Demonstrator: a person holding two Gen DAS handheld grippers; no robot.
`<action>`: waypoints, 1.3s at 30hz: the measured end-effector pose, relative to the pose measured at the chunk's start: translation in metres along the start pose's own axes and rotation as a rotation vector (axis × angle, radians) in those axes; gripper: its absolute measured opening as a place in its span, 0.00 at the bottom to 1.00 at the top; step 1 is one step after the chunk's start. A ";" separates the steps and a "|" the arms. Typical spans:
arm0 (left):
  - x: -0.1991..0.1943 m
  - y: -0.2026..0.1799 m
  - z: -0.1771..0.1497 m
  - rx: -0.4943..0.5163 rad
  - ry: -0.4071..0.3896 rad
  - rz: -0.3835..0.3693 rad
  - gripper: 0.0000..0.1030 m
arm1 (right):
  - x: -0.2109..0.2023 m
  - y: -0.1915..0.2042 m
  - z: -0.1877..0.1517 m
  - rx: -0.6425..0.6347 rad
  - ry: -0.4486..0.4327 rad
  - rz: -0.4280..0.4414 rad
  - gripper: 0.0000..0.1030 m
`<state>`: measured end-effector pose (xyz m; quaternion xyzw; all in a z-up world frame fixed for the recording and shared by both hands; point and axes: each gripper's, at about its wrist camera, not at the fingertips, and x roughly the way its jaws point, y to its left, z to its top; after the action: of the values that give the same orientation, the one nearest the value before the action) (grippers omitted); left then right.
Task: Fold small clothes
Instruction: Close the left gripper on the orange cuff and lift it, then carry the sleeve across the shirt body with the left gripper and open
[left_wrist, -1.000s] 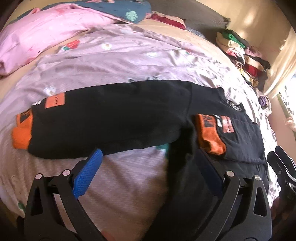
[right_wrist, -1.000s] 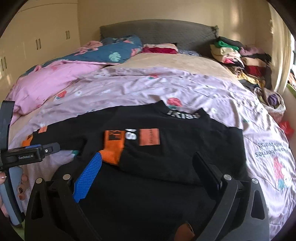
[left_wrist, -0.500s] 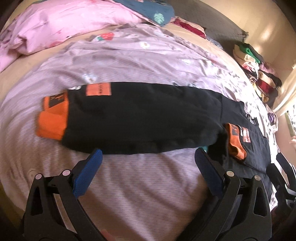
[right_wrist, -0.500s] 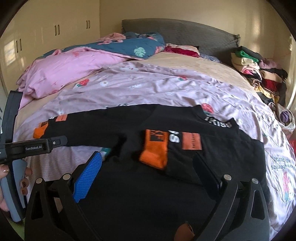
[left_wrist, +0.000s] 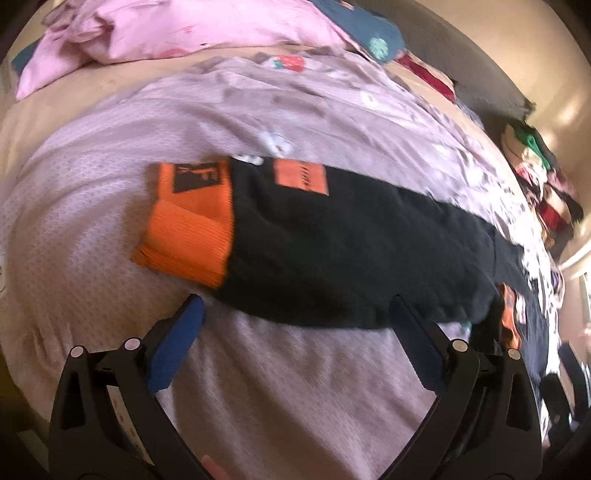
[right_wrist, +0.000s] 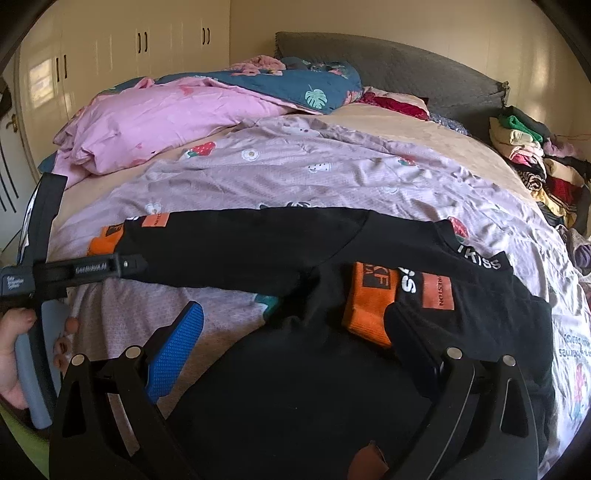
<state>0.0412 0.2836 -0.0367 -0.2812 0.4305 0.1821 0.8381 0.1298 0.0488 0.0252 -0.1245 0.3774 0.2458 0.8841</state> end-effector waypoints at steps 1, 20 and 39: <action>0.001 0.003 0.002 -0.012 -0.011 0.002 0.91 | 0.001 -0.001 -0.001 0.005 0.004 0.001 0.95; -0.019 0.015 0.039 -0.123 -0.164 -0.073 0.06 | -0.005 -0.035 -0.010 0.096 0.004 -0.037 0.95; -0.089 -0.104 0.053 0.103 -0.278 -0.234 0.04 | -0.053 -0.116 -0.037 0.334 -0.060 -0.091 0.95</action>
<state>0.0814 0.2305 0.0942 -0.2582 0.2835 0.0985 0.9183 0.1376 -0.0827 0.0427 0.0144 0.3805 0.1430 0.9135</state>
